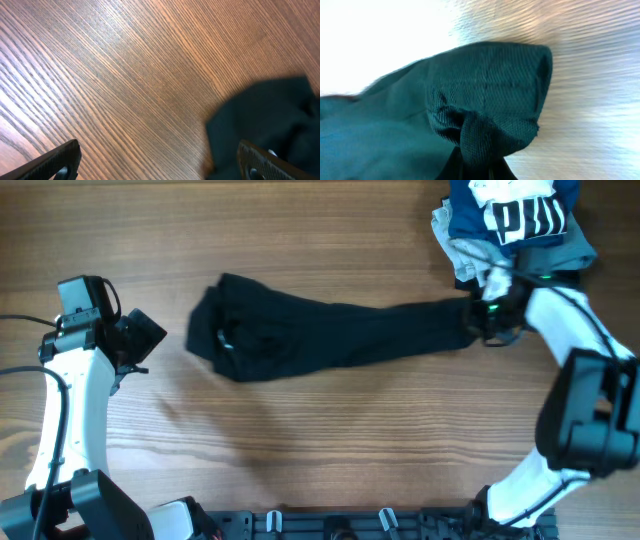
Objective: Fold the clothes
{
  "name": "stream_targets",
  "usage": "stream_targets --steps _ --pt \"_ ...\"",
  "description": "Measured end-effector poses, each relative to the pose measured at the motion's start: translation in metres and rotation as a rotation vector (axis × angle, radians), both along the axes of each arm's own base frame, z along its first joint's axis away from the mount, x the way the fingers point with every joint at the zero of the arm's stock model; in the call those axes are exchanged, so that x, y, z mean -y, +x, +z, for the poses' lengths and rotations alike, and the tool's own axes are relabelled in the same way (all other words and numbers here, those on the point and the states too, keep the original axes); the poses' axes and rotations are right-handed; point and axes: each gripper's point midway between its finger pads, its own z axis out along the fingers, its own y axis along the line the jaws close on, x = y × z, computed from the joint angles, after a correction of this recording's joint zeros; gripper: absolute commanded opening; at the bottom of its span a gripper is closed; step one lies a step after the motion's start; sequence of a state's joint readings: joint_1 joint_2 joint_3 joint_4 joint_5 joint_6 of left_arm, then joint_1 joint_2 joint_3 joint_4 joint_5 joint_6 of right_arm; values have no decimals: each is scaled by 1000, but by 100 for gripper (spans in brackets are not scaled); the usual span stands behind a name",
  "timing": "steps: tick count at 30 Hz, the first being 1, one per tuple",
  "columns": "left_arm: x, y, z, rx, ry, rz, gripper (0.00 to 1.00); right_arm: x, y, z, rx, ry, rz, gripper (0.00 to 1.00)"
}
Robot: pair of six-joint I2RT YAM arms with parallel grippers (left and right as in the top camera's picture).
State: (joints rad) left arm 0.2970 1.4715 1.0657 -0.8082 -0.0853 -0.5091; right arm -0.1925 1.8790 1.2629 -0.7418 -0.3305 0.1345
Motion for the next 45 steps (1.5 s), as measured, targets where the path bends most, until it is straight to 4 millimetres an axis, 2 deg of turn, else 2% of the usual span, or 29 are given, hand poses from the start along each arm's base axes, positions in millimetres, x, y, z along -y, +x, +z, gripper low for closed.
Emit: stream_targets --steps 4,6,8,17,19,22,23,24,25,27,30,31,36,39,42,45 --pt "0 0 0 0 0 0 100 4 8 35 73 -30 34 4" --pt "0 0 0 0 0 0 100 -5 13 48 112 -39 77 4" --pt "1 0 0 1 -4 -1 100 -20 14 52 125 -41 125 4" --pt "4 1 0 6 -20 -8 100 -126 8 50 159 -54 398 4" --pt "4 1 0 7 -21 -9 100 -152 5 47 172 -52 457 4" --pt "4 1 0 7 -25 -10 100 -181 1 38 176 -49 519 5" --pt "5 2 0 8 -26 -10 100 -189 -1 35 173 -48 538 7" --pt "5 2 0 8 -27 -11 100 -197 -4 31 168 -46 553 18" --pt "5 2 0 8 -27 -11 100 -205 -6 28 164 -46 569 37" --pt "5 2 0 8 -27 -11 100 -220 -10 20 158 -40 594 69" --pt "7 3 0 15 -40 -17 100 -238 -11 16 176 -34 627 80" --pt "9 5 0 22 -49 -20 100 -244 -13 16 184 -32 642 87" --pt "17 18 0 62 -70 -51 100 -262 -25 21 182 -9 713 90" --pt "26 29 -6 72 -80 -88 100 -263 -24 30 190 -2 719 92" --pt "44 46 -19 82 -112 -171 100 -255 -19 51 226 -9 698 93" --pt "73 63 -43 81 -177 -305 100 -238 -9 82 296 -35 644 93"
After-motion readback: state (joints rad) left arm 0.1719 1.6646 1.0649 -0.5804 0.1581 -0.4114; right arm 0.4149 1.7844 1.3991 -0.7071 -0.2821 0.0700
